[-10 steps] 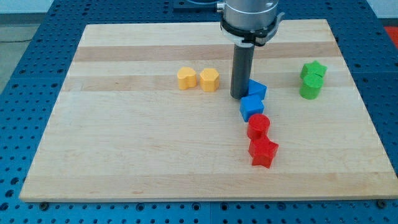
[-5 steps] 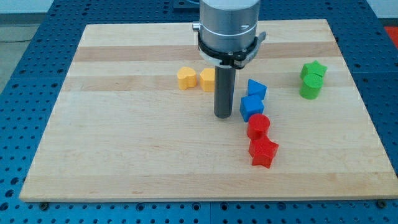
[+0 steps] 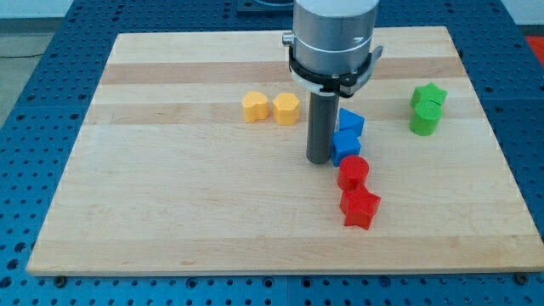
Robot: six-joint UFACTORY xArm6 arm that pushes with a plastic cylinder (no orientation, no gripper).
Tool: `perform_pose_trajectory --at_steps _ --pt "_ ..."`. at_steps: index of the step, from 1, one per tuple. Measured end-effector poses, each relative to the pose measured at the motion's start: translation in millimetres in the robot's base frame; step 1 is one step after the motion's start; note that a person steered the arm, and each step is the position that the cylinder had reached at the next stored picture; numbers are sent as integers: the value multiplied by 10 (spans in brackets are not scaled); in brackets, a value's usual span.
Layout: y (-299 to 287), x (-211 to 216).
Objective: Slightly adjust blue cube below blue triangle
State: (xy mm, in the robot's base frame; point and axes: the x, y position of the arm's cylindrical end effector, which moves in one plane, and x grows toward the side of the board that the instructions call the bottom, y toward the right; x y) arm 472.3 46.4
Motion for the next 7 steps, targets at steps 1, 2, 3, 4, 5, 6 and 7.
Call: perform_pose_trajectory --at_steps 1,2,3,4,5,6,7 --pt "2 -27" --pt "18 -73" --pt "40 -73" --pt "45 -73" --pt "51 -73" --pt "37 -81" --pt "-204 -215"
